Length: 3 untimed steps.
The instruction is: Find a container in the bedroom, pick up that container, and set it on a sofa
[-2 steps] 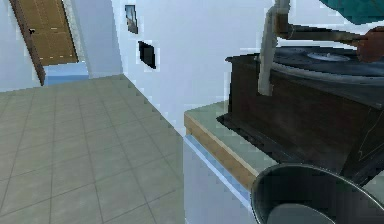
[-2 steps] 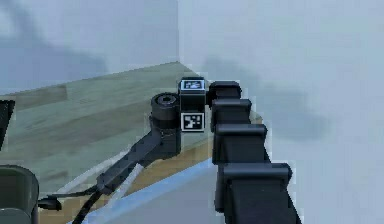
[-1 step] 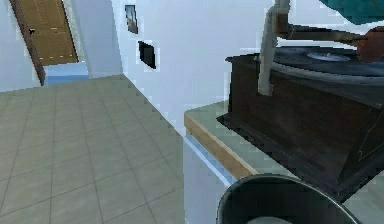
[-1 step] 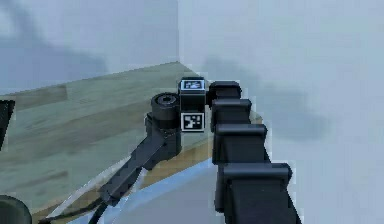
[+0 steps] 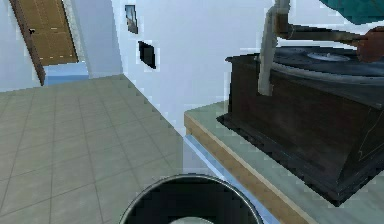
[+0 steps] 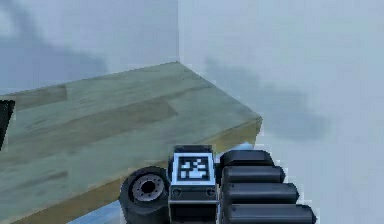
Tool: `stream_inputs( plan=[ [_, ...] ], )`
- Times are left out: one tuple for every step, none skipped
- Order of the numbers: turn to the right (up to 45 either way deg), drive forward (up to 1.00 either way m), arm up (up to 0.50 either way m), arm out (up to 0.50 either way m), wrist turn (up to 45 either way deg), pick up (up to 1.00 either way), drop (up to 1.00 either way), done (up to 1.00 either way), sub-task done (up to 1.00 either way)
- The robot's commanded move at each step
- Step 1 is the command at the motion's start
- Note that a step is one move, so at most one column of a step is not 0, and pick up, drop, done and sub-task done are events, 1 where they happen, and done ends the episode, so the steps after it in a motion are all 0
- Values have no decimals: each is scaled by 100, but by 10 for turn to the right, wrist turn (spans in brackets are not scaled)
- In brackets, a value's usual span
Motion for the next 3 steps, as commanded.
stream_inputs(
  plan=[
    [-450,0,0,0,0,0,0,0,0],
    [-450,0,0,0,0,0,0,0,0],
    [-270,0,0,0,0,0,0,0,0]
  ],
)
